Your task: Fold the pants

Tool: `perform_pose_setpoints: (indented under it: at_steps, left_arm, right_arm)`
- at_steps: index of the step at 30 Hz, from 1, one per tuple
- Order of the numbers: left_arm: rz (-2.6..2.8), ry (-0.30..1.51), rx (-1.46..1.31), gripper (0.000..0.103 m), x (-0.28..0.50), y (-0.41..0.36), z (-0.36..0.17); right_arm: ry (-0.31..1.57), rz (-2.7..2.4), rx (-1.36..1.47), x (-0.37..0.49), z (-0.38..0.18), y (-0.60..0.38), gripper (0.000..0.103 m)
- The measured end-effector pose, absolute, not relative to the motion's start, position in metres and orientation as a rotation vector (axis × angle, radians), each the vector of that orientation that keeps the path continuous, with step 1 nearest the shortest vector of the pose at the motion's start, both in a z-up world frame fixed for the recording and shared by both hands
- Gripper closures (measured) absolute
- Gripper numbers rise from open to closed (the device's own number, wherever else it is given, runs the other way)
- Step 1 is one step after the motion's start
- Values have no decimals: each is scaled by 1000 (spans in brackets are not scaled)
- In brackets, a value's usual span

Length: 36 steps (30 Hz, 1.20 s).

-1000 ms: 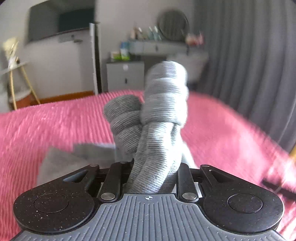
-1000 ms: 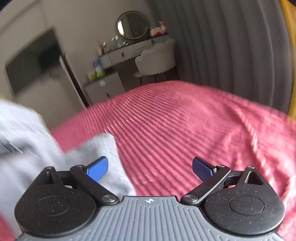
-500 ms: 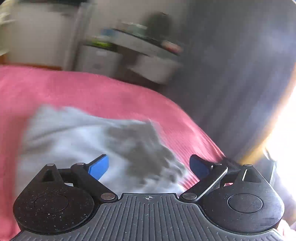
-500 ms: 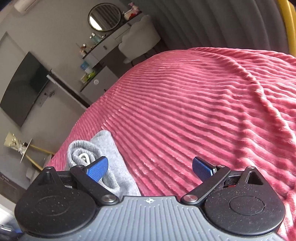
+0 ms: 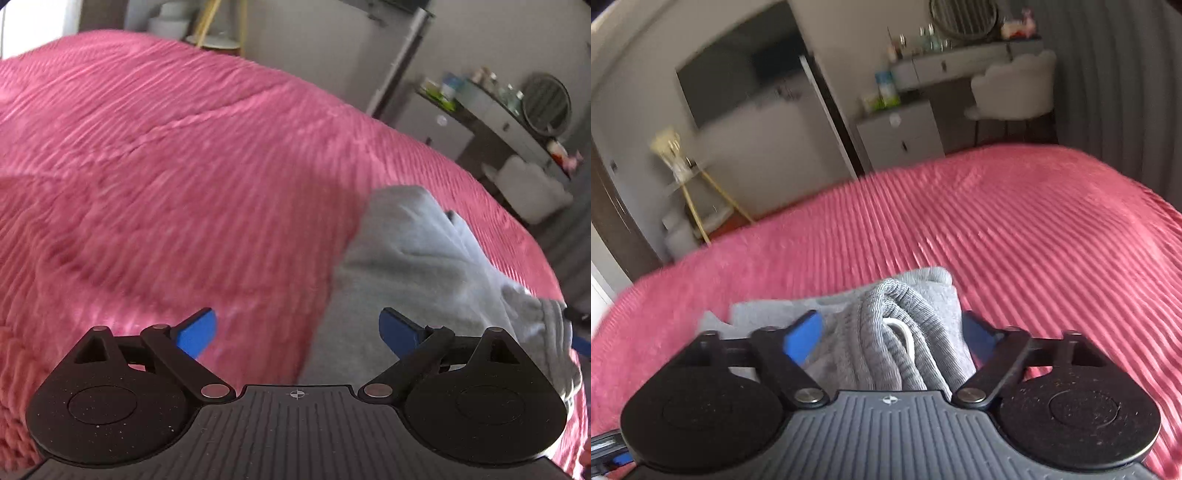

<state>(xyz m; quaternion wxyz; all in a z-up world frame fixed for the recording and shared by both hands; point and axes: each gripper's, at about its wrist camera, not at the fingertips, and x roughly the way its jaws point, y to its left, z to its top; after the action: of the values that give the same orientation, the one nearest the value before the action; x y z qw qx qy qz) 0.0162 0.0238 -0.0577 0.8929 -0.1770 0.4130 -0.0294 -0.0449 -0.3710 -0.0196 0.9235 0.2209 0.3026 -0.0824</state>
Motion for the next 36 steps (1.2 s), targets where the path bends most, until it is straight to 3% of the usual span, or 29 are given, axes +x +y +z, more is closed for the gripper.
perform_pose_setpoints:
  at_steps: [3, 4, 5, 7, 11, 14, 15, 18, 23, 27, 29, 30, 32, 33, 34, 36]
  left_arm:
    - [-48, 899, -444, 5, 18, 39, -68]
    - [-51, 912, -459, 5, 14, 37, -69]
    - [-46, 923, -469, 5, 18, 40, -71]
    - [-40, 923, -477, 5, 19, 43, -75]
    - [-32, 913, -486, 5, 16, 41, -81]
    - [-19, 957, -479, 5, 22, 37, -87]
    - [-13, 965, -475, 5, 22, 35, -88]
    - [-8, 960, -477, 5, 19, 36, -87]
    - [9, 967, -459, 5, 20, 32, -89]
    - [9, 966, -424, 5, 21, 26, -88]
    - [11, 967, -415, 5, 20, 25, -88]
    - [13, 968, -411, 5, 20, 25, -88]
    - [15, 975, -396, 5, 18, 23, -87]
    - [15, 979, -392, 5, 18, 22, -87]
    - [9, 982, -389, 5, 17, 21, -87]
    - [-8, 989, -384, 5, 17, 19, -86]
  right_arm:
    - [689, -186, 462, -18, -31, -367, 53]
    - [703, -159, 480, -13, -34, -367, 74]
    - [705, -119, 511, -9, -38, -366, 81]
    - [692, -111, 542, -12, -33, -367, 87]
    - [559, -104, 717, -57, -28, -389, 88]
    - [583, -225, 686, -71, -54, -402, 76]
    - [620, -270, 638, -69, -64, -400, 53]
    - [592, -318, 576, -77, -59, -393, 41]
    - [460, -239, 648, -116, -25, -379, 37]
    - [474, -26, 748, -144, -34, -364, 37]
    - [509, -71, 682, -146, -48, -360, 42]
    - [570, -130, 629, -141, -53, -361, 54]
    - [588, -176, 623, -137, -53, -363, 56]
    - [592, -211, 591, -137, -48, -361, 47]
    - [600, -265, 541, -138, -44, -358, 32]
    - [581, -245, 563, -145, -43, -362, 20]
